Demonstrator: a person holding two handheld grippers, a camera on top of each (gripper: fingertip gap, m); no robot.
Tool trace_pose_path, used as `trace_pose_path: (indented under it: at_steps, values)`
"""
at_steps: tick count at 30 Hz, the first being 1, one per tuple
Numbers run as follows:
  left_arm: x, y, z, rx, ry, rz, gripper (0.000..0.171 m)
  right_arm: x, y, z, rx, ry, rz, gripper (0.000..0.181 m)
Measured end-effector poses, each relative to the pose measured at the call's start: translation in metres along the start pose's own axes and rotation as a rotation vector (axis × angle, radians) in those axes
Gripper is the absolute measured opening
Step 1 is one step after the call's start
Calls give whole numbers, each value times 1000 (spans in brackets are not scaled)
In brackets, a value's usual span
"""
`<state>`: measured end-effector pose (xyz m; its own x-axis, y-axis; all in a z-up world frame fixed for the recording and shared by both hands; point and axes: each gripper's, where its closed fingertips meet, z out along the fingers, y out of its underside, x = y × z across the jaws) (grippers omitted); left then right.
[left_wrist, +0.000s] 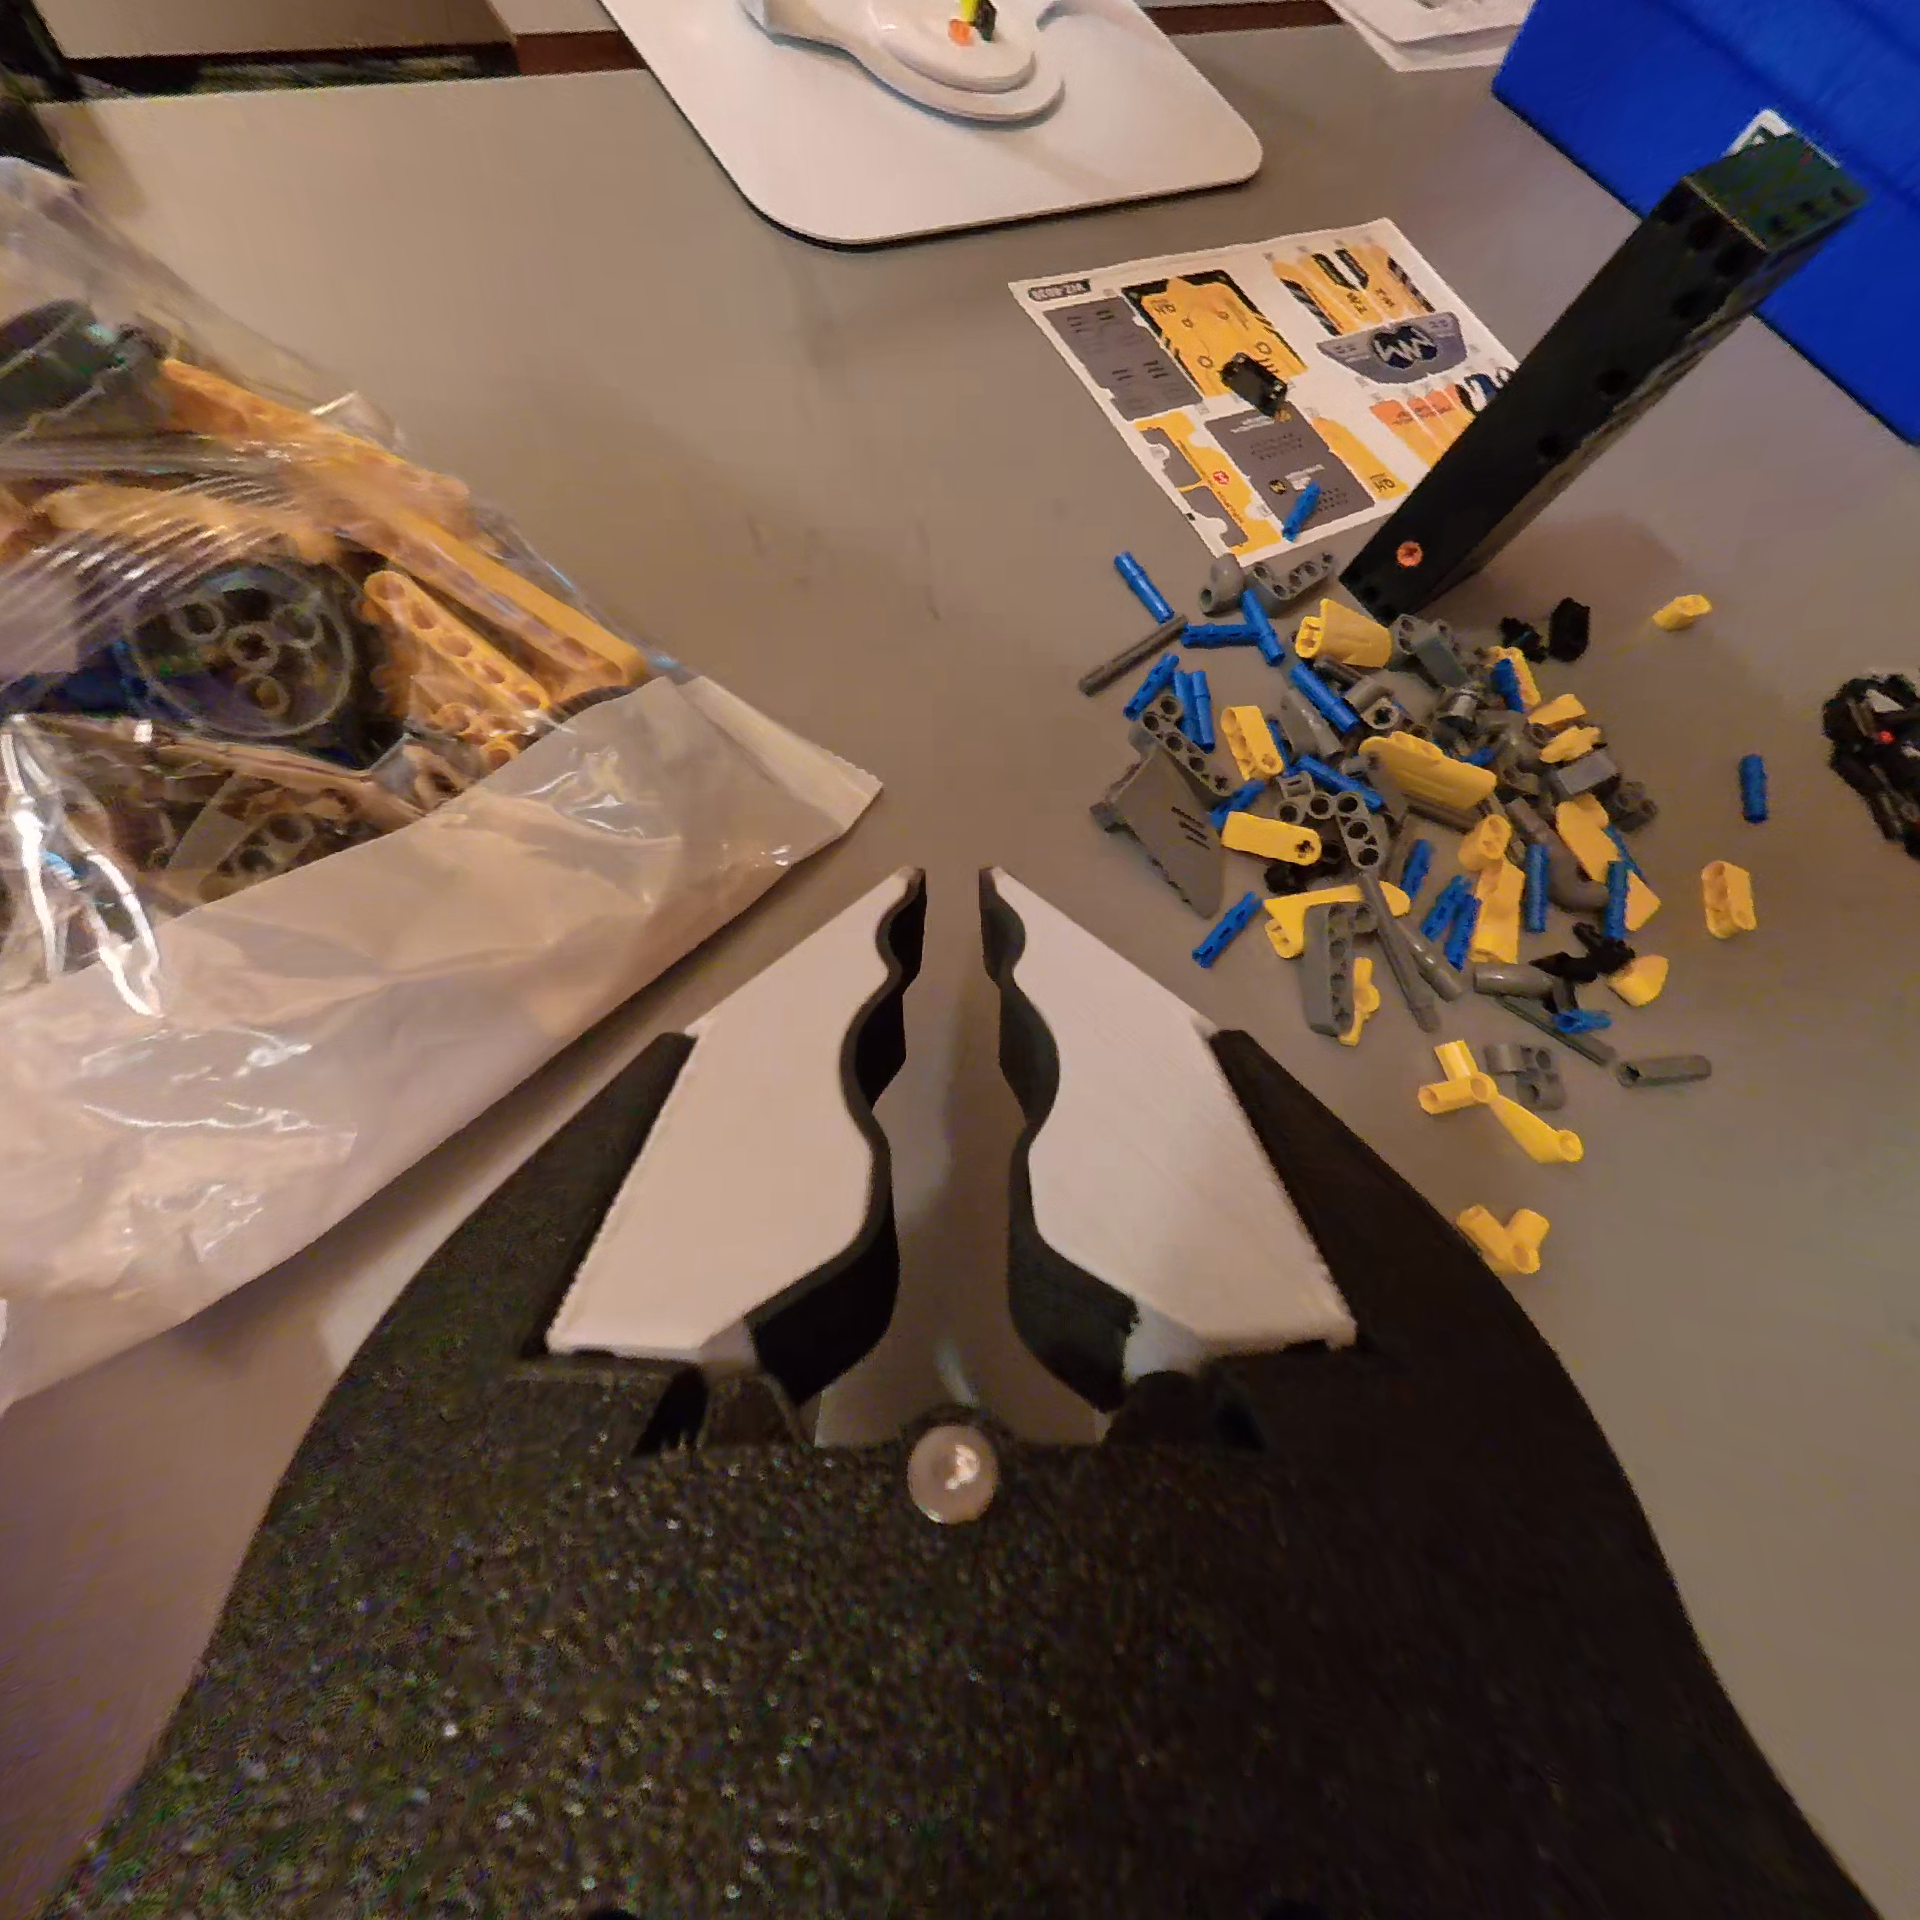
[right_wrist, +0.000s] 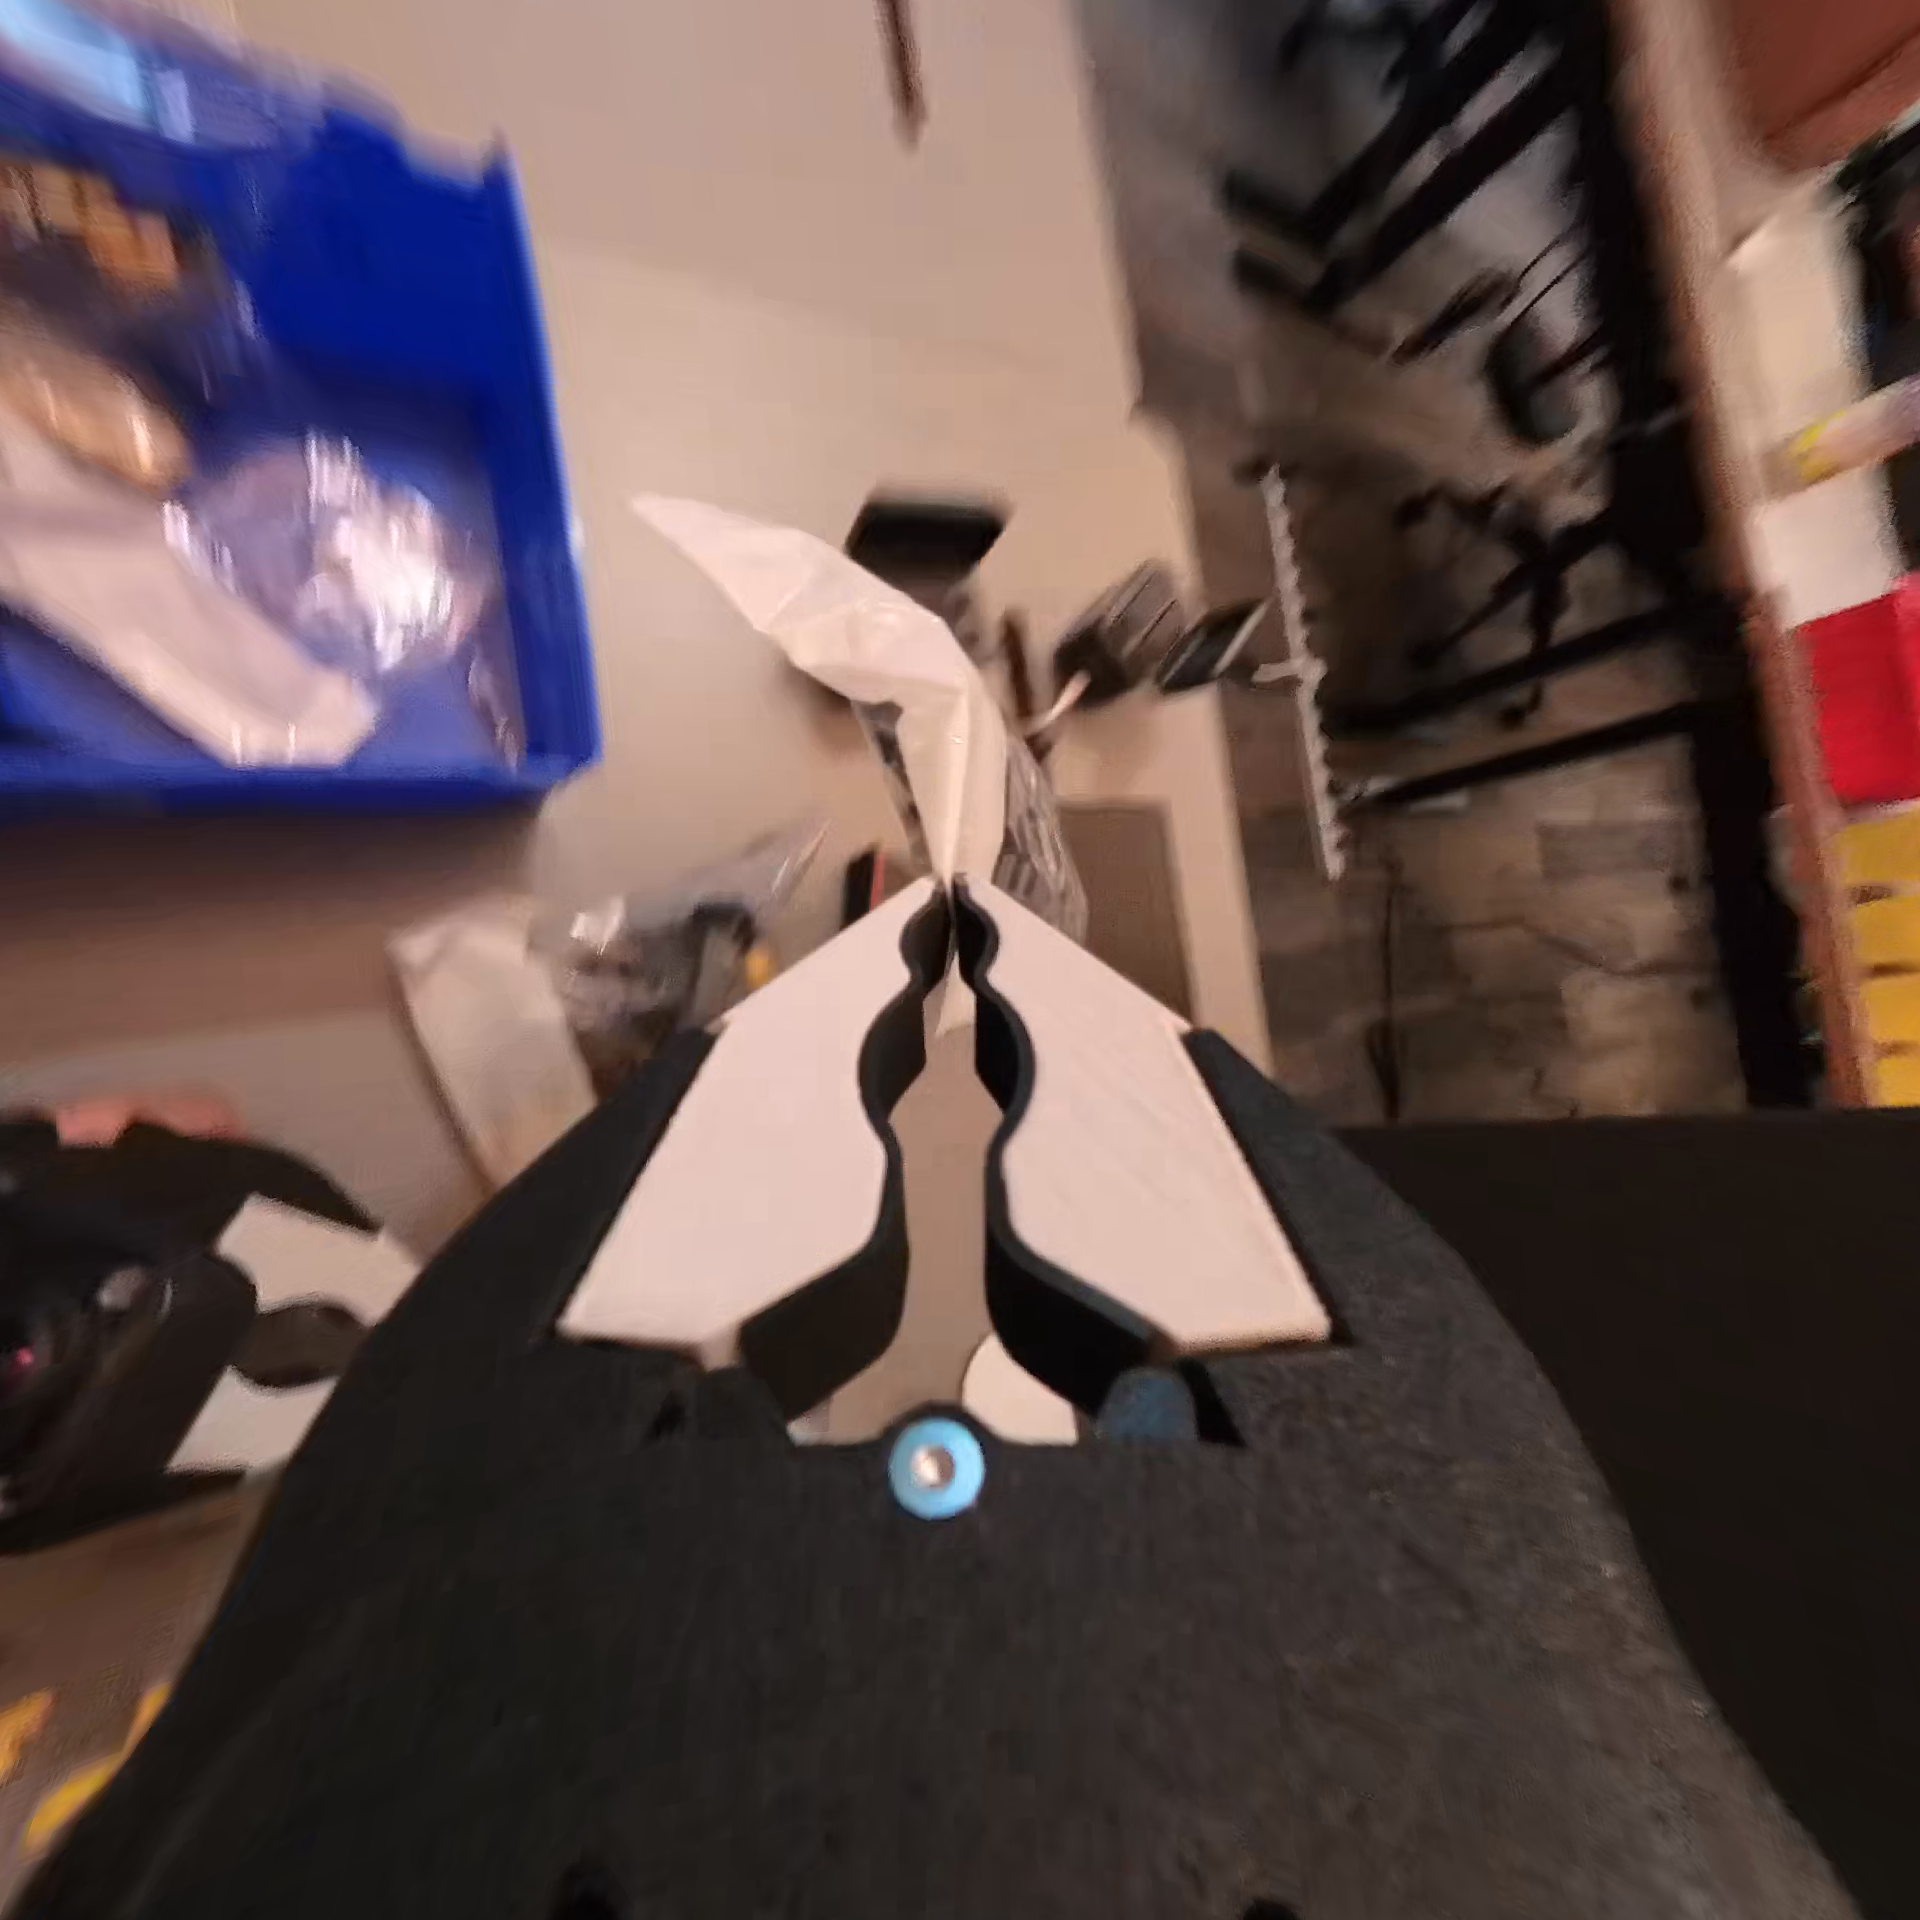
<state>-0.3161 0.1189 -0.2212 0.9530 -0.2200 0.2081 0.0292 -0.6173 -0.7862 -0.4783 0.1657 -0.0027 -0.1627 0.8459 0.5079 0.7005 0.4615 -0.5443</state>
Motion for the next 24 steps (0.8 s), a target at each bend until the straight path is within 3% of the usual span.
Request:
trace_pose_path:
  at_steps: [3,5,11,17,24]
  values:
    - [10,2,2,-15,32,36,9,-60,79,37,-239,-148,-45,0]
    - [16,5,4,-32,51,59,9,-91,104,47,-299,-269,-19,4]
    - [18,9,8,-58,47,98,9,-135,130,41,-484,-606,157,19]
    - [23,8,7,-49,66,110,9,-145,140,43,-519,-669,182,8]
    - [42,12,9,-71,130,193,9,-147,129,27,-442,-688,29,1]
